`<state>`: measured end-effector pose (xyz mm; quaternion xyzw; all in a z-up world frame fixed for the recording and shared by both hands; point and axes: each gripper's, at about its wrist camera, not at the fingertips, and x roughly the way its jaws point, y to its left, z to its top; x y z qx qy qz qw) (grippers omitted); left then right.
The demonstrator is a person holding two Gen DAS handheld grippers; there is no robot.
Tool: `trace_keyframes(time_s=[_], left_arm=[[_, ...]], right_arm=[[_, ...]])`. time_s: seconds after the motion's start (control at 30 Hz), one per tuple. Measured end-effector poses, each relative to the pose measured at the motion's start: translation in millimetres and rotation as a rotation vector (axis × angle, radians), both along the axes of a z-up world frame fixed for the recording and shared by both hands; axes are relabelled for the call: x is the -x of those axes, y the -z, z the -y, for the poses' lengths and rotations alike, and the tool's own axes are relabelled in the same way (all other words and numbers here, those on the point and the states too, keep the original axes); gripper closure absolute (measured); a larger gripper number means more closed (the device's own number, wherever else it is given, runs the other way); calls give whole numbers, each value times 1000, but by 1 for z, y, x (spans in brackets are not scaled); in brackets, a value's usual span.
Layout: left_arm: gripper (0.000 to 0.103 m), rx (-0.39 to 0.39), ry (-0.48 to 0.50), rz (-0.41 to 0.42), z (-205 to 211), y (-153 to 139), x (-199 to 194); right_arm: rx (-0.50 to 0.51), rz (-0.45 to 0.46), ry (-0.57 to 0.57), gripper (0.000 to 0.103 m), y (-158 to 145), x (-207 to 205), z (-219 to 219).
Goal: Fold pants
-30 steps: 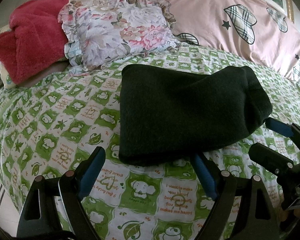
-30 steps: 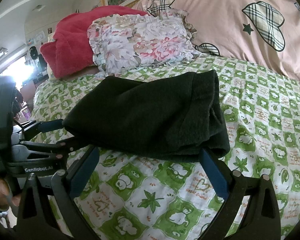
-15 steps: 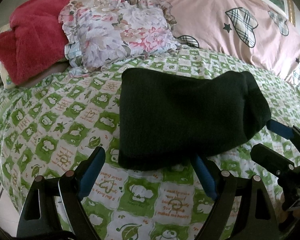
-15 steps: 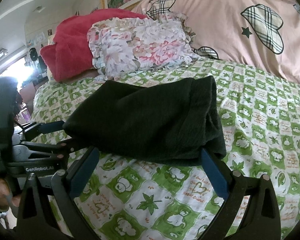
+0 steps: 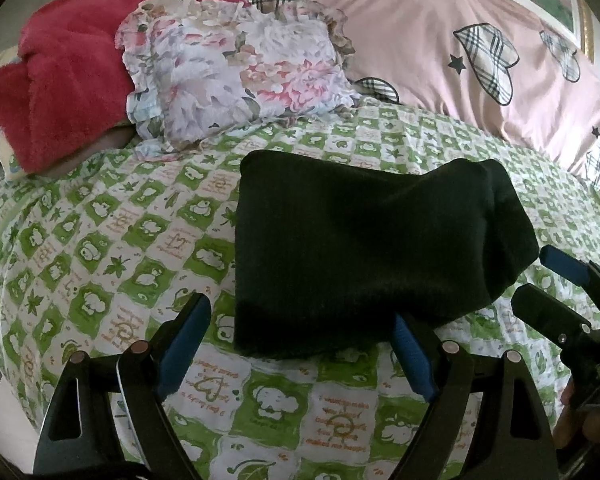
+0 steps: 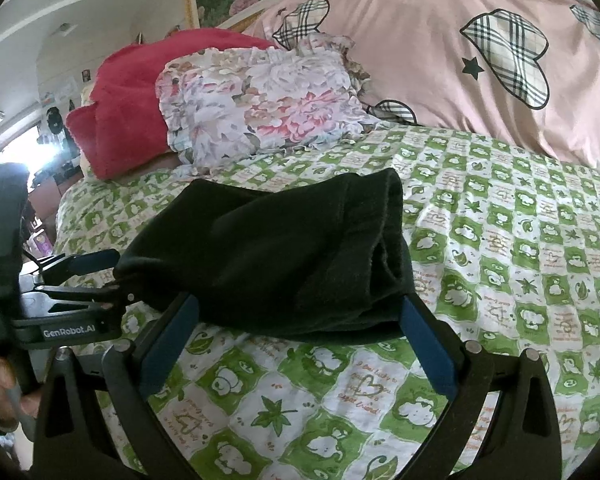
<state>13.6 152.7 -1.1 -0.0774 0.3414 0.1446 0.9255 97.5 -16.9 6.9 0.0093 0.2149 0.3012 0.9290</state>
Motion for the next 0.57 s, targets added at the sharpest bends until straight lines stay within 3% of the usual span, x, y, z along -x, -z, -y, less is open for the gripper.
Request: trace_keyframes(time_s=[0.57], left_arm=[[16, -7, -7, 9, 2, -8, -4]], right_arm=[[-16, 9, 2, 3, -3, 0, 4]])
